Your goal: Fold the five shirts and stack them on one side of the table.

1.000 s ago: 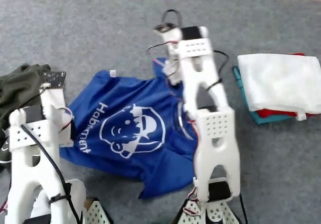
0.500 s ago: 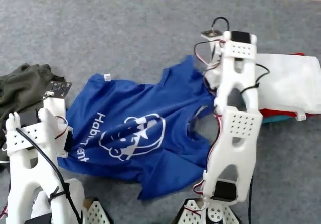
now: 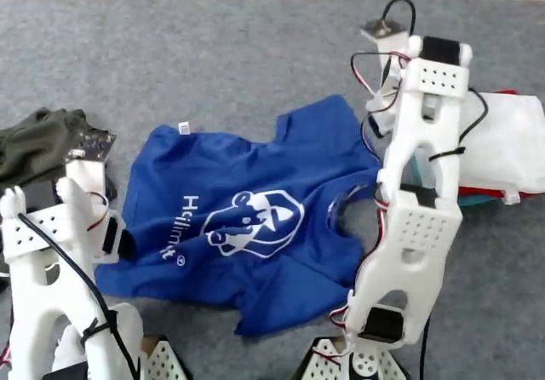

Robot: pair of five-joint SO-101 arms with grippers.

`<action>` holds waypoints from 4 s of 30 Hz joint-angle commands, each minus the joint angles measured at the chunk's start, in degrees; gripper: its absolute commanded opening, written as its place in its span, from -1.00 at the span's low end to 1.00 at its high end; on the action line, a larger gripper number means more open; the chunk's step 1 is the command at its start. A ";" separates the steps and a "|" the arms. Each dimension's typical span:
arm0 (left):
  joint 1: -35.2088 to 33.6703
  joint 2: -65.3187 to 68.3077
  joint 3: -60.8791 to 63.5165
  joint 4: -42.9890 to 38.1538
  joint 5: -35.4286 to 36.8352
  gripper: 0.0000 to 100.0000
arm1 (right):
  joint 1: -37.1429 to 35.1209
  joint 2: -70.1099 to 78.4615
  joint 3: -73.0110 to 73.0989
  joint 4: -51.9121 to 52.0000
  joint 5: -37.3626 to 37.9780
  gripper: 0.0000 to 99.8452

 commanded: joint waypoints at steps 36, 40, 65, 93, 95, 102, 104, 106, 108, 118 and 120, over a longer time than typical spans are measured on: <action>17.19 66.73 -65.71 -17.41 73.49 -0.55 | -10.81 -3.30 -2.07 -4.75 2.99 -0.87; 14.73 71.82 -73.63 -11.08 76.22 -0.55 | -10.90 -3.21 -2.07 -4.75 2.99 -0.87; 18.95 85.45 -88.75 -2.81 77.19 -0.57 | -11.16 -3.03 -1.63 -5.19 2.99 -0.87; 15.96 88.00 -94.64 -2.46 73.85 -0.94 | -10.90 -1.45 -2.33 -5.80 3.08 -0.87; 14.81 88.00 -97.27 -1.58 73.05 -0.94 | -10.55 -0.04 -3.03 -7.21 2.99 -0.87; 7.34 88.70 -105.89 0.35 72.53 -0.94 | -9.41 5.14 -10.86 -8.00 0.53 -0.86; 6.11 88.70 -105.89 0.26 72.53 -0.94 | -9.85 8.13 -13.49 -11.78 -5.19 -0.86; 5.85 89.32 -105.71 0.26 72.53 -0.94 | -10.99 12.26 -15.25 -16.70 -10.64 -0.86; 5.93 91.52 -105.36 0.18 72.53 -0.94 | -12.31 16.66 -17.27 -20.31 -14.07 -0.84; 3.38 101.98 -111.87 -2.73 70.15 -0.94 | -19.34 28.26 -34.07 -6.95 -21.36 -0.54; 3.12 102.95 -114.15 -1.58 70.15 -0.94 | -19.25 28.44 -38.90 -2.81 -22.15 -0.67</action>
